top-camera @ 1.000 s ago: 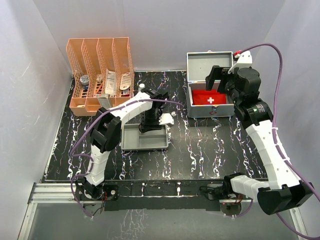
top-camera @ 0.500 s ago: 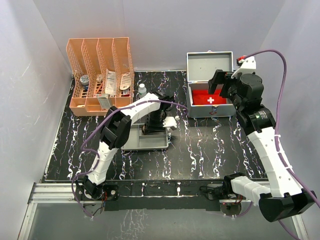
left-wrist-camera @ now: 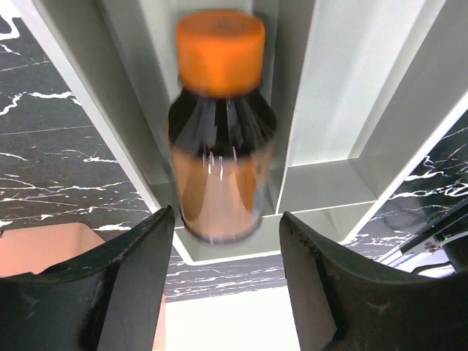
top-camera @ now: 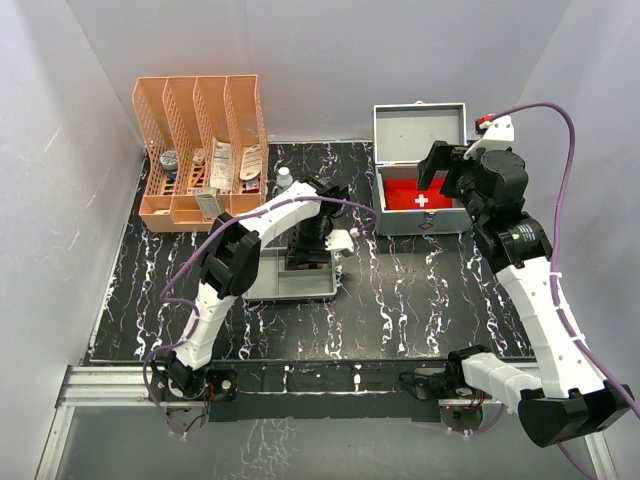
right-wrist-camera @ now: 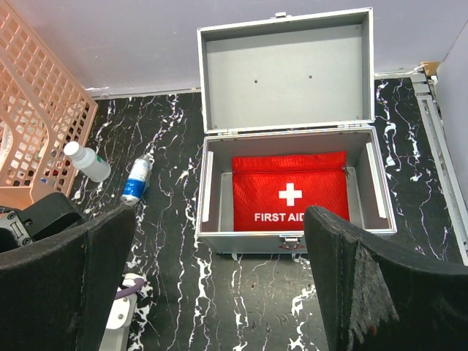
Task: Organize the medicine kit
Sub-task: Place the pill bottle in the medicine box compartment, then pick up the pill bottle at the center of the board.
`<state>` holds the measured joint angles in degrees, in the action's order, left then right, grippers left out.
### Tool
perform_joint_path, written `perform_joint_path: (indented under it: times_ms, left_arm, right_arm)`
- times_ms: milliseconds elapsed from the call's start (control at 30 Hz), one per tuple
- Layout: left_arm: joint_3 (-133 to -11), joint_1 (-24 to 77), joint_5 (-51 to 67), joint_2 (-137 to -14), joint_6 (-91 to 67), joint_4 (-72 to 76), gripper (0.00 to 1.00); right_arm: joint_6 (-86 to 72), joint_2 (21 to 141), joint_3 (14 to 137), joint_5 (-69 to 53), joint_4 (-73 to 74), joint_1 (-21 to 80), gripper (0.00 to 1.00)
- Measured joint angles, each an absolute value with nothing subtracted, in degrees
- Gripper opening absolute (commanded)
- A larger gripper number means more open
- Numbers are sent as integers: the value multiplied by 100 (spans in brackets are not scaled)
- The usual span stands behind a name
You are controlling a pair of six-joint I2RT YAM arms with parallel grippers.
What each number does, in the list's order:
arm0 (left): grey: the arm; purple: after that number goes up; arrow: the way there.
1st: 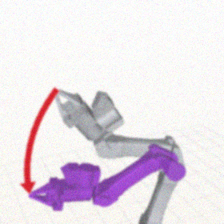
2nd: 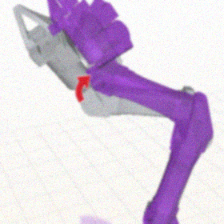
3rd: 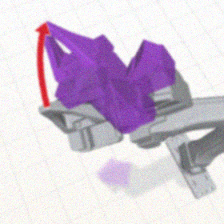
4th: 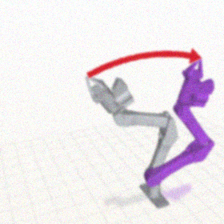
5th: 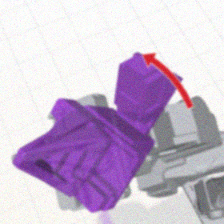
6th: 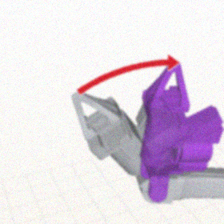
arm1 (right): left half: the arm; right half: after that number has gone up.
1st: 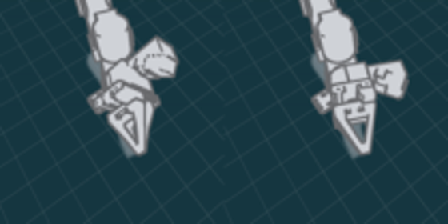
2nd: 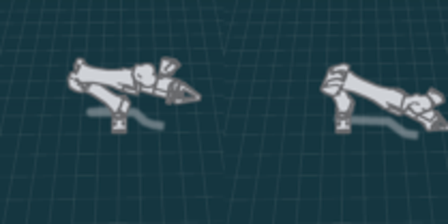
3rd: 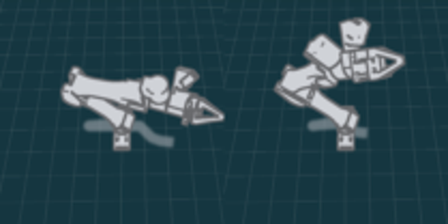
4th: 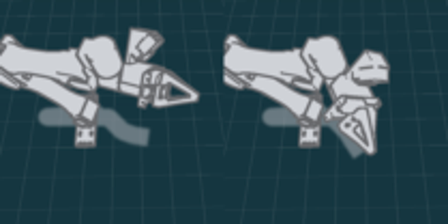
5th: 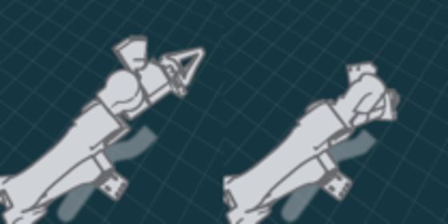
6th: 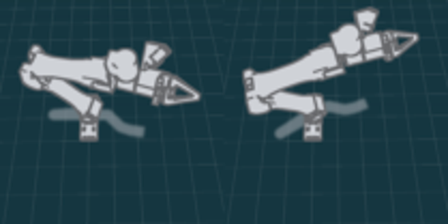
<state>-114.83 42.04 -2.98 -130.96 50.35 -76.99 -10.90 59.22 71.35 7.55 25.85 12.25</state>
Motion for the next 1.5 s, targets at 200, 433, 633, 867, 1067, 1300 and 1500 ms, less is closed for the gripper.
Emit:
perform_joint_path:
  times_ms: [200,433,633,867,1067,1300,1500]
  left_arm:
    - [-11483,4224,-252,-13096,4969,-7784,61]
    - [-12119,4224,-204,-13078,4523,-7695,72]
    - [-11697,3929,-82,-12189,3192,-5898,83]
    - [-9041,2974,-423,-10466,2032,-2198,85]
    - [-8077,2987,-740,-10857,1514,161,83]
    - [-7955,3041,-1411,-11500,814,1503,81]
    - [-7955,3013,-1994,-11716,307,2158,81]
  right_arm:
    - [-1105,5922,7135,753,2580,1225,98]
    - [-1153,5916,7118,751,2569,1225,98]
    - [-1197,5898,7032,722,2558,1225,98]
    - [-1197,6165,7035,530,2543,1225,98]
    - [-1216,6490,7111,449,2628,1225,98]
    - [-1339,6499,7179,449,2663,1225,98]
    - [-1393,6528,7190,451,2814,1225,98]
